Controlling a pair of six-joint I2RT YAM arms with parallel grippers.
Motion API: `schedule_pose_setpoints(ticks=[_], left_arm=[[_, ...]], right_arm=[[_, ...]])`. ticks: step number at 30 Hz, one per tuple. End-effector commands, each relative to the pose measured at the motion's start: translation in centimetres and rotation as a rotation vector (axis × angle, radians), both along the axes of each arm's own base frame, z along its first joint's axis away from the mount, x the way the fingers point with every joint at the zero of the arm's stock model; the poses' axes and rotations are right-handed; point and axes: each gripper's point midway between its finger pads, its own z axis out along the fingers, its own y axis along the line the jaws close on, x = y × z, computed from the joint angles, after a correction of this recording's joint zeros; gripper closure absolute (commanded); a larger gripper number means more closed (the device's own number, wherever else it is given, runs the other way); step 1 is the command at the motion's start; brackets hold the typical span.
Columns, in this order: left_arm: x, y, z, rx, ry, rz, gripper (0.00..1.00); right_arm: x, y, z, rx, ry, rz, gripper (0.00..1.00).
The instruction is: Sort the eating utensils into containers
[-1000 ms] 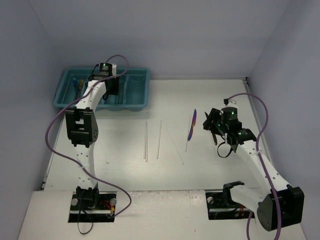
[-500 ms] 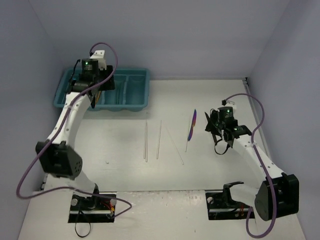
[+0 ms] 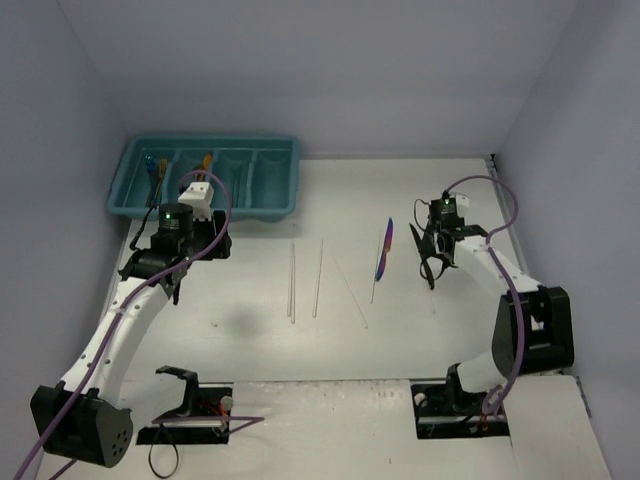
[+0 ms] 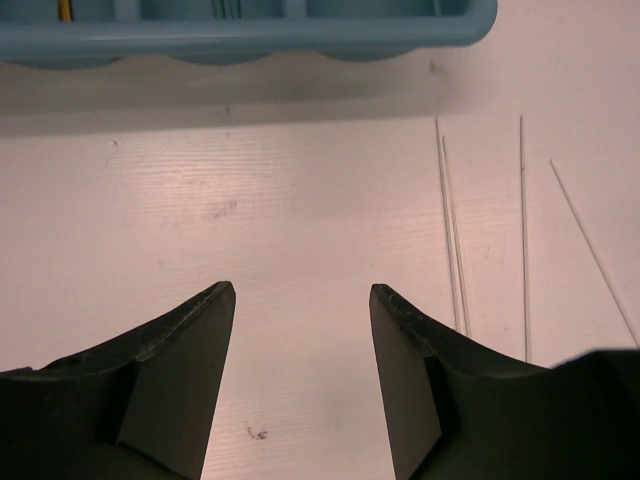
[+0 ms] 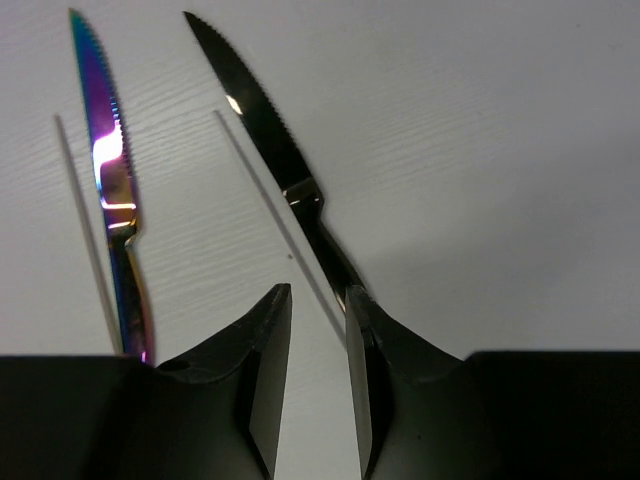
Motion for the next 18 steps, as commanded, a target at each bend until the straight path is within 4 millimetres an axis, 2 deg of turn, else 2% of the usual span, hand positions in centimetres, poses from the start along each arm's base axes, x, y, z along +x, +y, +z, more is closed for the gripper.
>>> schedule_pose_setpoints(ticks=[1, 11, 18], left_arm=[[0.5, -0.7, 1.9, 0.004, -0.094, -0.036, 0.47], [0.5, -0.7, 1.9, 0.013, -0.086, -0.041, 0.47], [0.5, -0.9, 1.6, 0.007, -0.078, -0.048, 0.47]], right_arm=[[1.6, -2.3, -0.2, -0.029, -0.001, -0.062, 0.74], [1.1, -1.8, -4.6, -0.005, 0.131, -0.022, 0.63], [0.7, -1.9, -6.7, -0.012, 0.183, -0.027, 0.62]])
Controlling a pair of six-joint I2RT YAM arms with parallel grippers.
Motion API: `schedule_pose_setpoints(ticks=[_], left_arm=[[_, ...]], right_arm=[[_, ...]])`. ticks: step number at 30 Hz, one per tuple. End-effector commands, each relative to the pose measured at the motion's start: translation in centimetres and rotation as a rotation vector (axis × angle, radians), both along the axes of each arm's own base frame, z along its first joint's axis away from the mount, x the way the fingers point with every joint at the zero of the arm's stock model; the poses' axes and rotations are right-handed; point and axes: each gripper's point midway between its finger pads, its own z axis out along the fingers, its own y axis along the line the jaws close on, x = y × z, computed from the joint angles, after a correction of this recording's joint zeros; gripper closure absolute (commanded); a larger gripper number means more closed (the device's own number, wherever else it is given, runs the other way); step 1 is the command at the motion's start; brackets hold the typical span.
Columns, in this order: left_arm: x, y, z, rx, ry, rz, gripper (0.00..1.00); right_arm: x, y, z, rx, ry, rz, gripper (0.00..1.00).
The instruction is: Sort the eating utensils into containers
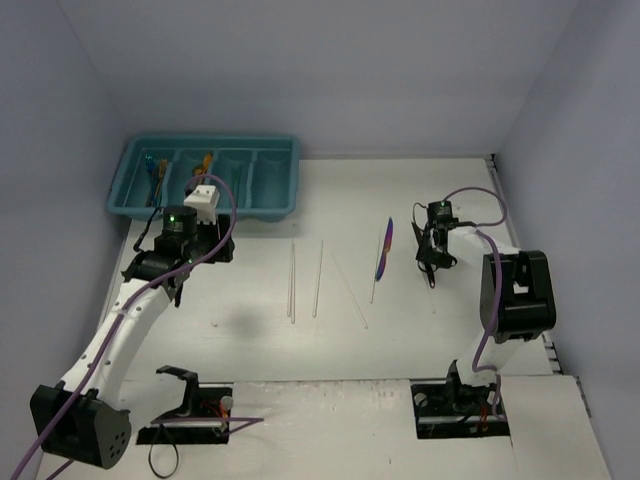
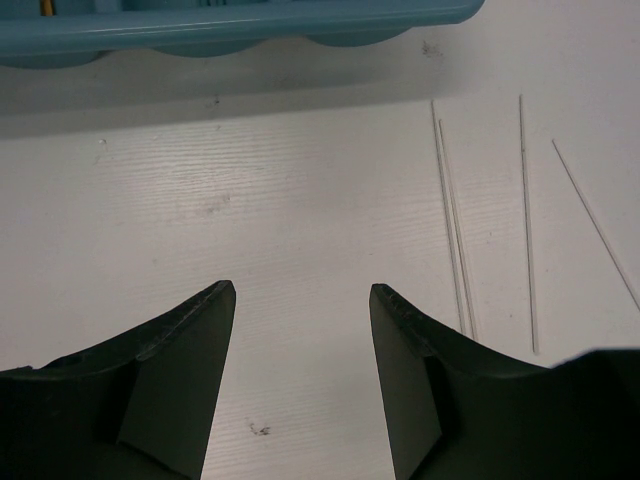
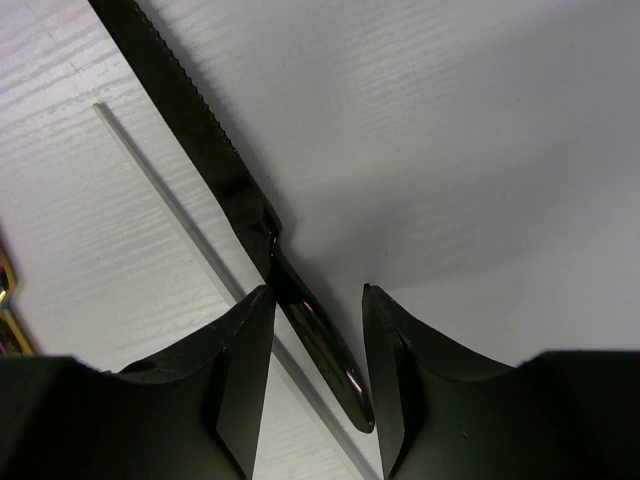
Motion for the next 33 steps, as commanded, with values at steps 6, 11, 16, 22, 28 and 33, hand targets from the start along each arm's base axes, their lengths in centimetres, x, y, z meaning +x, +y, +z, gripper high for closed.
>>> schedule_pose_setpoints(ticks=[6, 11, 16, 22, 28, 33], left_arm=[[1.2, -0.6, 2.2, -0.019, -0.081, -0.015, 0.47], [1.3, -0.6, 2.2, -0.022, -0.078, -0.017, 0.47], [1.3, -0.7, 1.9, -0.023, -0.071, -0.015, 0.47], [1.5, -0.8, 1.6, -0.027, -0.062, -0.018, 0.47], [1.6, -1.0, 1.4, -0.030, -0.054, -0.022, 0.47], [1.7, -1.9, 1.3, -0.061, -0.046, -0.047, 0.47]], right_arm=[[0.6, 0.2, -0.7, 0.001, 0.003, 0.015, 0.61], [0.6, 0.4, -1.9, 0.016, 0.030, 0.018, 0.62], [0.8, 0.2, -2.8, 0.011, 0.046, 0.001, 0.69], [1.2, -0.5, -3.2, 0.011, 0.049, -0.027, 0.85], [1.6, -1.6, -2.1, -0.038, 0.019, -0.050, 1.00], [2.3, -2.8, 1.4, -0.098, -0.079, -0.089, 1.00]])
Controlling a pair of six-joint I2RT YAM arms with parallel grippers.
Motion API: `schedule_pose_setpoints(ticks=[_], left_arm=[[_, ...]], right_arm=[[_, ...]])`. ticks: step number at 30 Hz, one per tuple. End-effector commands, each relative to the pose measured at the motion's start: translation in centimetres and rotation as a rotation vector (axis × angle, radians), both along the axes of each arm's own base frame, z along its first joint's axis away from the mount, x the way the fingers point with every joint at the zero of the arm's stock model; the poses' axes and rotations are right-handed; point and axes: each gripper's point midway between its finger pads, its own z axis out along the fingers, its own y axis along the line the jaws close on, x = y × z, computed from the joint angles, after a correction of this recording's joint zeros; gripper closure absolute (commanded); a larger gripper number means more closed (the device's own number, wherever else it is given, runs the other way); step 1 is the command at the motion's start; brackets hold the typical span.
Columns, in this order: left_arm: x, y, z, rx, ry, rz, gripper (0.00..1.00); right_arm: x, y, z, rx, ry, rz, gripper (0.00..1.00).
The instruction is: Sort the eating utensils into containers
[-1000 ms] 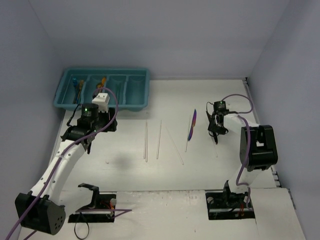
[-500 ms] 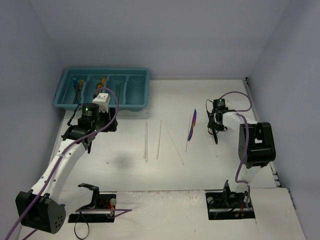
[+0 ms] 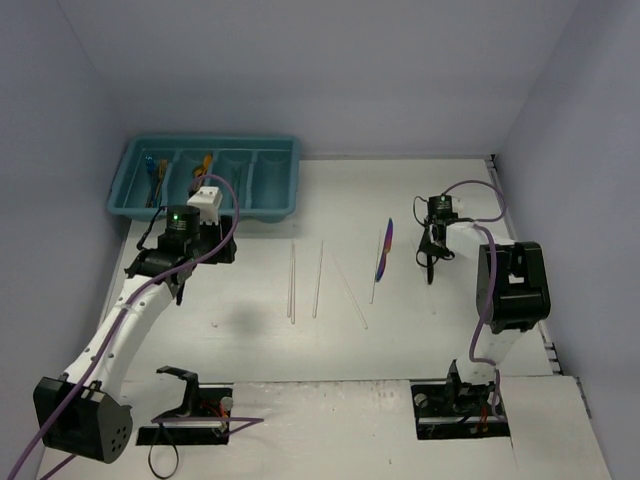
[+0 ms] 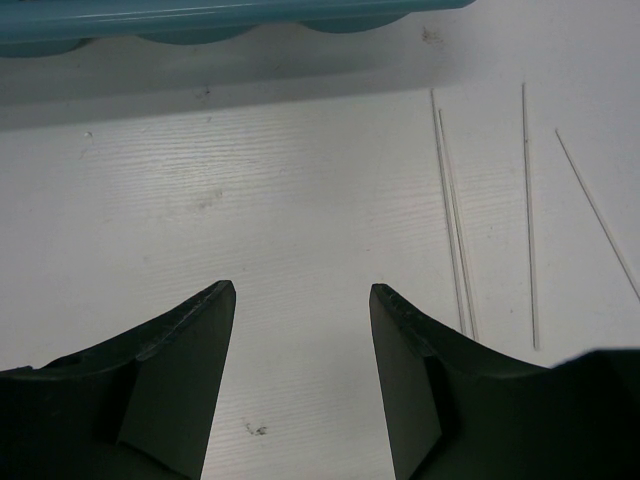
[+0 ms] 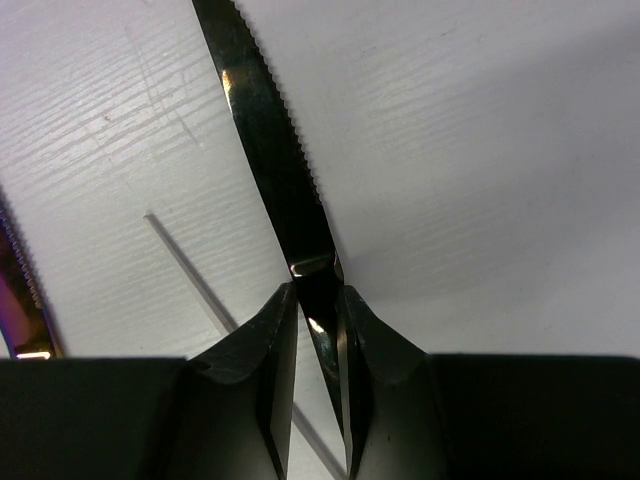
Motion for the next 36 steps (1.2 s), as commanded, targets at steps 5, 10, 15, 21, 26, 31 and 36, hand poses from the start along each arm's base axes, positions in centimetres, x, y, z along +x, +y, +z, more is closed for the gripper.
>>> schedule_pose_setpoints(ticks=[5, 10, 15, 21, 26, 31, 36], left_arm=[[0.8, -5.0, 3.6, -0.096, -0.096, -0.112, 0.47], [0.1, -8.3, 5.4, -0.166, -0.126, -0.169, 0.47], [-0.6, -12.4, 6.4, -0.264, -0.161, -0.236, 0.47], [-0.7, -15.9, 5.8, -0.291, -0.149, -0.299, 0.47], [-0.8, -15.9, 5.5, -0.255, -0.143, -0.312, 0.47], [-1.4, -14.9, 5.4, -0.179, -0.141, -0.336, 0.47], [-2.2, -13.8, 4.9, -0.089, -0.132, -0.382, 0.47]], right_arm=[[-1.0, -2.1, 5.4, -0.081, -0.101, -0.069, 1.00], [-0.7, -0.8, 8.0, -0.027, -0.173, -0.031, 1.00], [-0.7, 0.8, 9.9, 0.047, -0.231, 0.009, 1.00], [-1.3, -0.2, 9.8, 0.010, -0.216, -0.023, 0.94], [-2.6, -1.7, 5.6, -0.053, -0.079, -0.077, 0.50], [-3.0, -2.0, 2.5, -0.037, 0.020, -0.061, 0.49], [-3.5, -2.6, 1.4, -0.022, 0.070, -0.054, 0.48]])
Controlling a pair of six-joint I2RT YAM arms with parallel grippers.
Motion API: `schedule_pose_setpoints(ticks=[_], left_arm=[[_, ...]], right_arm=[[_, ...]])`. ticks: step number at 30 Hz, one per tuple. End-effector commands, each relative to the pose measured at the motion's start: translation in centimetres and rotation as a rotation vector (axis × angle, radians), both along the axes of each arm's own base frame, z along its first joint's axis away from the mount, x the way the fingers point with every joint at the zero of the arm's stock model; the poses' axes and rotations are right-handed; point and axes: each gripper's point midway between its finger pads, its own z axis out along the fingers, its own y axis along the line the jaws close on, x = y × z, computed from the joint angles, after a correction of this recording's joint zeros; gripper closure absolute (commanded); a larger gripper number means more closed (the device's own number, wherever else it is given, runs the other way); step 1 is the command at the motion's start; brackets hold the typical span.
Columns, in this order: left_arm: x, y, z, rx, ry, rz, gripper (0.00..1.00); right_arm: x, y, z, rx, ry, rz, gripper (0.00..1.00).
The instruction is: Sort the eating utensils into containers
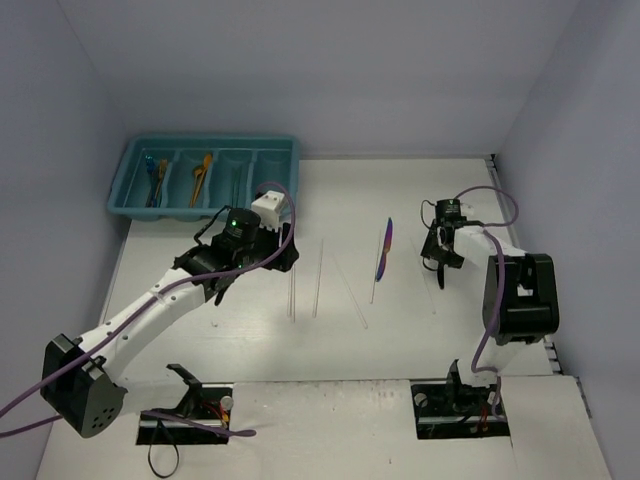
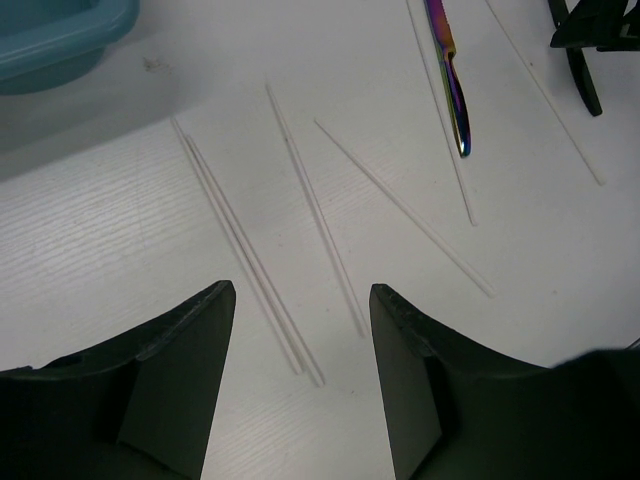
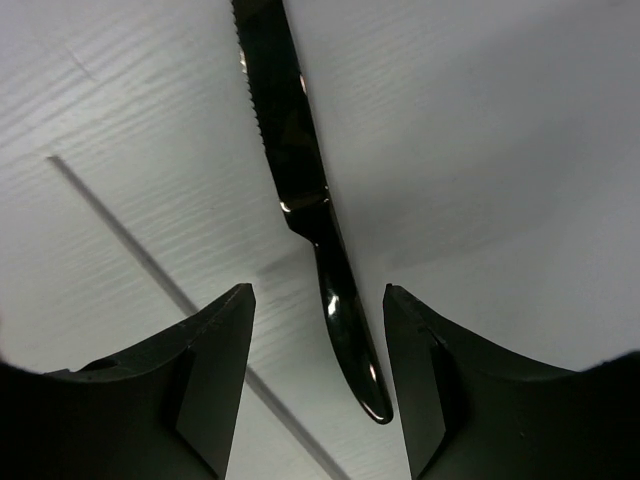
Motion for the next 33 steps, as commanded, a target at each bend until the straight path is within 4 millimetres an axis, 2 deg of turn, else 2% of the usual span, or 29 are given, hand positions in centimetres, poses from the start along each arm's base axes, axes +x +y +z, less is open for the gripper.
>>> schedule_pose_setpoints(ticks=[1, 2, 5, 8, 13, 16, 20, 25, 28, 31, 33], left_arm=[[0.0, 0.7, 3.6, 0.034, -0.114, -0.047, 0.47], [-0.2, 0.9, 3.5, 0.043, -0.113, -0.052, 0.47], [-0.6, 1.3, 3.5, 0.058, -0.123, -0.058, 0.47], [-0.9, 1.8, 3.7, 0.059, -0.141, -0.052, 0.47], [-1.2, 2.5, 3.7, 0.069, -0.160, -0.039, 0.47], [-1.2, 2.7, 3.9, 0.072, -0.168, -0.034, 0.47], [-1.2, 2.9, 4.1, 0.075, -0.177, -0.027, 0.47], [-1.1, 3.2, 4.2, 0.081, -0.181, -0.015, 0.47], [-1.1, 3.4, 4.3, 0.083, -0.187, -0.009, 0.47], [-1.0, 3.4, 4.2, 0.086, -0.185, -0.005, 0.47], [-1.0, 3.4, 4.2, 0.086, -0.184, -0.007, 0.47]], right_arm=[[-0.1, -1.0, 0.3, 0.002, 0.011, -0.005, 0.48], [-0.3, -1.6, 0.2, 0.007, 0.018, -0.019, 0.48], [-0.6, -1.6, -0.5, 0.030, 0.040, -0.017, 0.49], [-1.0, -1.2, -1.4, 0.055, 0.067, -0.015, 0.52], [-1.1, 0.2, -2.7, 0.121, 0.099, -0.014, 0.61], [-0.2, 0.6, -2.5, 0.128, 0.086, -0.028, 0.62], [0.9, -0.2, -2.6, 0.103, 0.068, -0.099, 0.63], [2.1, -0.7, -2.8, 0.089, 0.047, -0.179, 0.82], [3.3, -0.7, -2.7, 0.101, 0.024, -0.217, 0.89], [4.6, -0.4, -2.3, 0.126, -0.008, -0.263, 0.92], [5.2, -0.3, -2.2, 0.133, -0.021, -0.277, 0.90]])
